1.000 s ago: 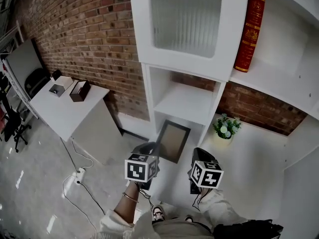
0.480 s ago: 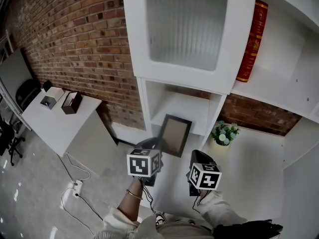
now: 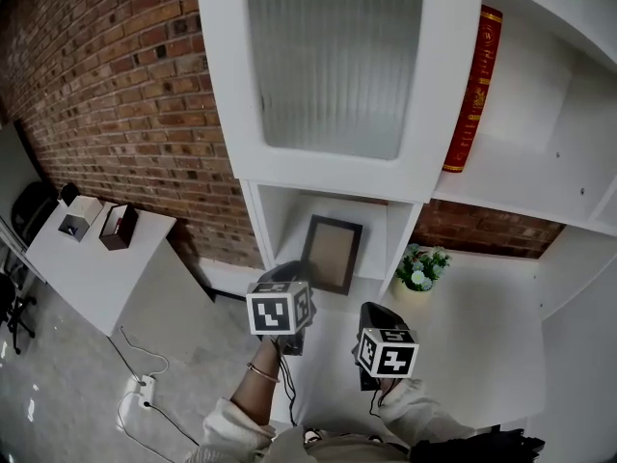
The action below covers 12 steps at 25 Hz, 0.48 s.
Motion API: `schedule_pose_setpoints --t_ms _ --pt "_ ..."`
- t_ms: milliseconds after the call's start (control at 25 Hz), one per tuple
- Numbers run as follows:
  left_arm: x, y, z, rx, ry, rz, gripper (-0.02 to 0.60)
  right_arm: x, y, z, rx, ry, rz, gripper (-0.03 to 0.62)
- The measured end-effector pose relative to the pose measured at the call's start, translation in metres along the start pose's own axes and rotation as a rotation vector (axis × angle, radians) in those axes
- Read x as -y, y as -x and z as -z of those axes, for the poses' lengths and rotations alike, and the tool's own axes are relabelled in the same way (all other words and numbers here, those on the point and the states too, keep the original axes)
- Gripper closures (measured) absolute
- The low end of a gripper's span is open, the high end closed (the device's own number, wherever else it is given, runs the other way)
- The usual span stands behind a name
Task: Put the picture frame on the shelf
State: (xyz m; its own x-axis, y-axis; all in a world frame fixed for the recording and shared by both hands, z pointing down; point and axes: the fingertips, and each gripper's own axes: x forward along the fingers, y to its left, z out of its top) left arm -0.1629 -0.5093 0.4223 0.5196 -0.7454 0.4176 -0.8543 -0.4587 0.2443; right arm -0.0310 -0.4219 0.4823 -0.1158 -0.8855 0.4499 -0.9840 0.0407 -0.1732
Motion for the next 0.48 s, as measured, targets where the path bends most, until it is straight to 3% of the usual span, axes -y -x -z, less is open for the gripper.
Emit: schedule_pose_setpoints --t_ms 480 --pt "-0.006 -0.034 -0.007 -0.053 -0.022 -0.012 0.515 0.010 -0.006 0.005 -0.037 -0.037 0.044 0.571"
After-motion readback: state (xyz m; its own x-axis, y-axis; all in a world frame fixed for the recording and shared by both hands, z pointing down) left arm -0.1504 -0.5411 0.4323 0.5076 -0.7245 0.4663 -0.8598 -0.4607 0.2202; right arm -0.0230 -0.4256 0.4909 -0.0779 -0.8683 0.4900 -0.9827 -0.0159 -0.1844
